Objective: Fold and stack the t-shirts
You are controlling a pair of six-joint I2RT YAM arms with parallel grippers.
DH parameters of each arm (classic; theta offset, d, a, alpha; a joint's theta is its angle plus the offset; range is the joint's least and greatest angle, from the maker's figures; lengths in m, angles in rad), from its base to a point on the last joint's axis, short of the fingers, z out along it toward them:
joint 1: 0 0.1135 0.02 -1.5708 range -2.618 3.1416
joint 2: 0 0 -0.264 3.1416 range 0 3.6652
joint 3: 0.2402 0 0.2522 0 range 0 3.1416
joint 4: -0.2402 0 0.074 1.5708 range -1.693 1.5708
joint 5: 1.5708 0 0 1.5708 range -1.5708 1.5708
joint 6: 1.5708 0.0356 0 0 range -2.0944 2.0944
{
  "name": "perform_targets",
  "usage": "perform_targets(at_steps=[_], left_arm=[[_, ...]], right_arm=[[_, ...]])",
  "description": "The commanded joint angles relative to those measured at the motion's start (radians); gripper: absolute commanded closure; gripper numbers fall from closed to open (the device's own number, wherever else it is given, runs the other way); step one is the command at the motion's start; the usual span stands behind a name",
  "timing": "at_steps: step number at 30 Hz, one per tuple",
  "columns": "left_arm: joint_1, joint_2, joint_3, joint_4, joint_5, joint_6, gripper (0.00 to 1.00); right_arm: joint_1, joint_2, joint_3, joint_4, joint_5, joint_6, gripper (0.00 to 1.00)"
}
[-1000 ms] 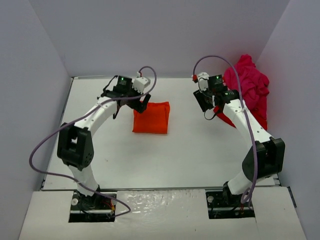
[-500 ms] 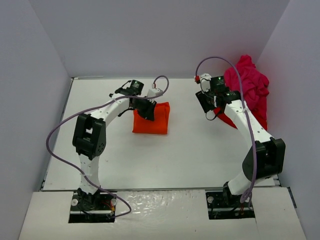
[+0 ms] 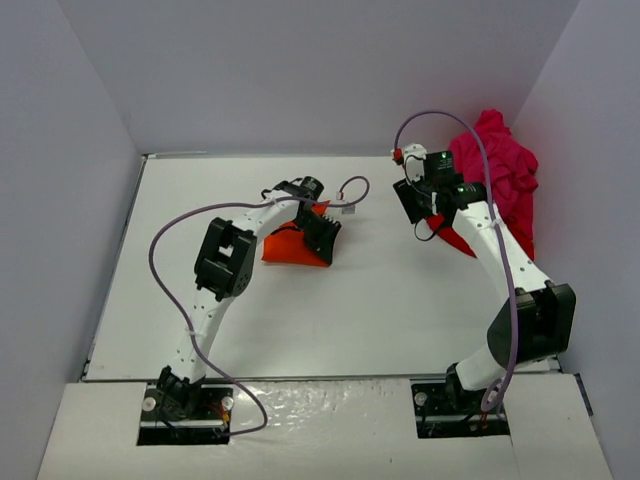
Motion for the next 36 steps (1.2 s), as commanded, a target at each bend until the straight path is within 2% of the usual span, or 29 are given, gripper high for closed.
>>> perform_targets(at_steps=[1, 5, 15, 21, 27, 29, 33, 36], left_arm=[[0.056, 0.01, 0.049, -0.025, -0.232, -0.041, 1.0], [0.13, -0.014, 0.03, 0.004, -0.249, -0.068, 1.0], [0.425, -0.043, 0.054, 0.017, -0.21, -0.087, 1.0], [0.553, -0.047, 0.067, 0.039, -0.2, -0.111, 1.0], [0.533, -0.117, 0.009, -0.031, -0.093, 0.076, 1.0], [0.464, -0.159, 0.009, -0.091, -0.089, 0.175, 1.0], [0.379, -0.166, 0.091, -0.236, -0.049, 0.322, 0.97], [0.341, -0.114, 0.212, -0.303, -0.039, 0.353, 0.95]], right_arm=[[-0.008, -0.068, 0.0, 0.041, -0.019, -0.003, 0.52], [-0.008, -0.074, -0.002, 0.04, -0.016, -0.003, 0.52], [-0.008, -0.065, 0.01, 0.039, -0.021, -0.001, 0.51], [-0.008, -0.049, 0.021, 0.034, -0.02, 0.001, 0.51], [-0.008, -0.04, 0.024, 0.03, -0.017, 0.0, 0.51], [-0.008, -0.037, 0.023, 0.028, -0.009, -0.001, 0.51], [-0.007, -0.037, 0.016, 0.027, 0.009, -0.012, 0.51], [-0.005, -0.022, 0.024, 0.023, 0.02, -0.013, 0.51]])
